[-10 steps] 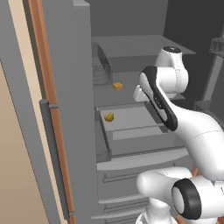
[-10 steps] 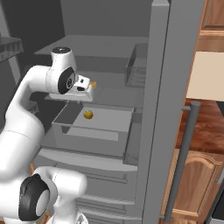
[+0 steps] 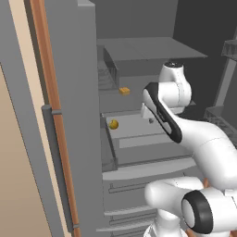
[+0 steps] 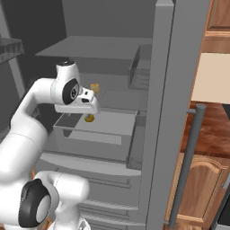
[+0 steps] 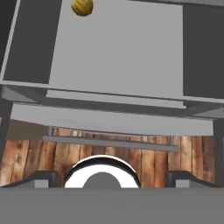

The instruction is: Fully open the fridge drawer.

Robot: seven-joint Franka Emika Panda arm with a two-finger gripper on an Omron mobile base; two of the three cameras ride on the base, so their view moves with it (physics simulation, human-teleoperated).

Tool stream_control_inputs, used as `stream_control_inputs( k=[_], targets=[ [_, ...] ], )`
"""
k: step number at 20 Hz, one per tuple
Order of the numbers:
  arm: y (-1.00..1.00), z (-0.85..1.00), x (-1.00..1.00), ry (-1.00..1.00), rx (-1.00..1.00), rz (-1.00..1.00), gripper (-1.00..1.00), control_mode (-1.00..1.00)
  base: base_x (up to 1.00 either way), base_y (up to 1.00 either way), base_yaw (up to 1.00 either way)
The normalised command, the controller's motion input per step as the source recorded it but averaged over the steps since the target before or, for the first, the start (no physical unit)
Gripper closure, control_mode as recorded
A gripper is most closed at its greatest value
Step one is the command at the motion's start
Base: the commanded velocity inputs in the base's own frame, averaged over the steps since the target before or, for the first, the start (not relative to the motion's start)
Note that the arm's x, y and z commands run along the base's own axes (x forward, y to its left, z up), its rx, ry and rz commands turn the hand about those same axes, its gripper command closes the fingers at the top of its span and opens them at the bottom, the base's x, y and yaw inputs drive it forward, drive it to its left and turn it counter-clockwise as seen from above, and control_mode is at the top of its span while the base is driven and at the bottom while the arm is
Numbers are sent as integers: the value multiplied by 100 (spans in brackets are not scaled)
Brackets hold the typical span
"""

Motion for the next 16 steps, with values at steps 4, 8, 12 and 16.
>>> stream_control_inputs(
  k=[4, 8, 12, 16],
  targets=[
    [-2, -57, 18, 5, 0, -1, -100, -100, 0, 0, 0],
    [0, -30, 43, 0, 0, -1, -100, -100, 0, 0, 0],
    [6, -18, 44, 0, 0, 0, -100, -100, 0, 0, 0],
    [12, -16, 31, 0, 0, 0, -100, -100, 0, 0, 0]
  ],
)
